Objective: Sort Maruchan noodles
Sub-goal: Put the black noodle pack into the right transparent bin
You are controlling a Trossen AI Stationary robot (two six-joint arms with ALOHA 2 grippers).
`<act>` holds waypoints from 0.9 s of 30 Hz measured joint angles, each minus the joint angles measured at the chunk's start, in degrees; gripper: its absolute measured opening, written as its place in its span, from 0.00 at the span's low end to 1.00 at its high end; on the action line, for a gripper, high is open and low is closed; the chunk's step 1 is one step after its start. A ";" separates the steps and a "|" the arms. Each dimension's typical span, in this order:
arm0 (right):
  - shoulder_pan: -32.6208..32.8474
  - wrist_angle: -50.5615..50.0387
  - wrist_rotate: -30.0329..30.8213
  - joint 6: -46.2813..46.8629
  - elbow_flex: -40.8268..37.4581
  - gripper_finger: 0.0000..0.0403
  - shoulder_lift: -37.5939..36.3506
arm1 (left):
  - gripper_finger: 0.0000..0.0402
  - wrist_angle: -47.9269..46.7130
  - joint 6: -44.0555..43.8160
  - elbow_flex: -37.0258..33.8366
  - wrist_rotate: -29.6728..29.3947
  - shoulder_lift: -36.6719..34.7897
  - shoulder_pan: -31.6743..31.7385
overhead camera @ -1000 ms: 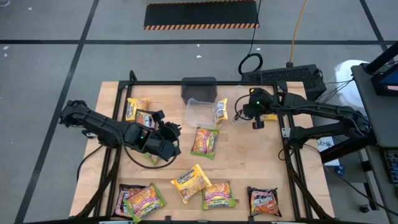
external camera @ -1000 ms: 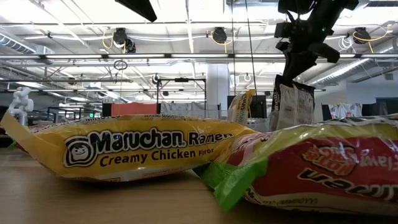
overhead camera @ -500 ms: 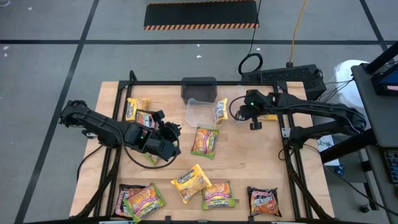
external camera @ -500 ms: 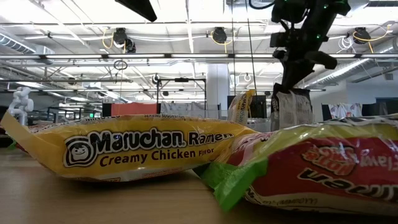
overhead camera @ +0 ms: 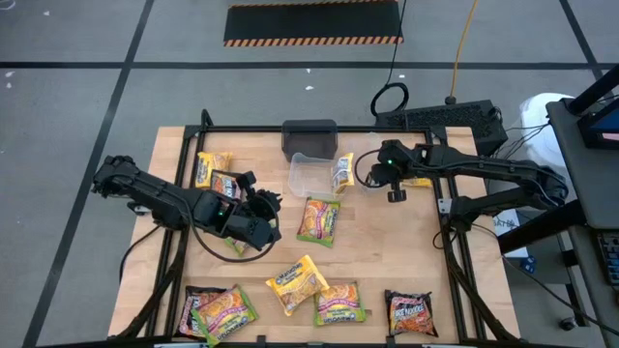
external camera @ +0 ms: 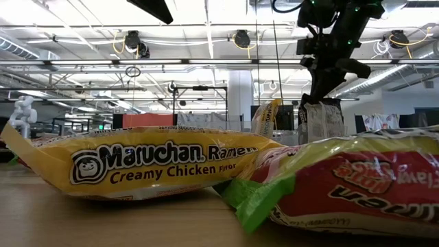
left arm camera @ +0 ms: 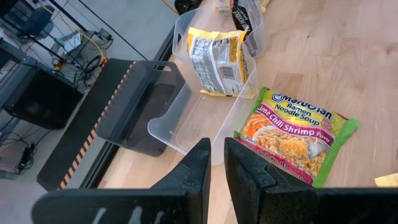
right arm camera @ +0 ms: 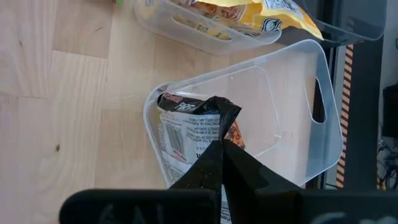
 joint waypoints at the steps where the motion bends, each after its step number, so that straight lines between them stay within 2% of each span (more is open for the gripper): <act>1: 0.00 -0.01 0.00 0.48 0.00 0.00 0.00 | 0.13 0.00 0.00 0.00 0.00 0.00 0.00; 10: 0.09 -0.01 -0.15 1.91 0.00 0.01 0.00 | 0.13 0.00 0.00 0.00 0.00 0.00 -0.01; 22: 1.77 0.01 -0.17 1.41 0.02 0.16 0.00 | 0.13 0.00 0.00 0.00 0.00 0.00 0.00; 27: 4.00 -0.01 -0.19 1.08 0.02 0.18 -0.02 | 0.13 0.00 0.00 0.00 0.00 0.00 0.00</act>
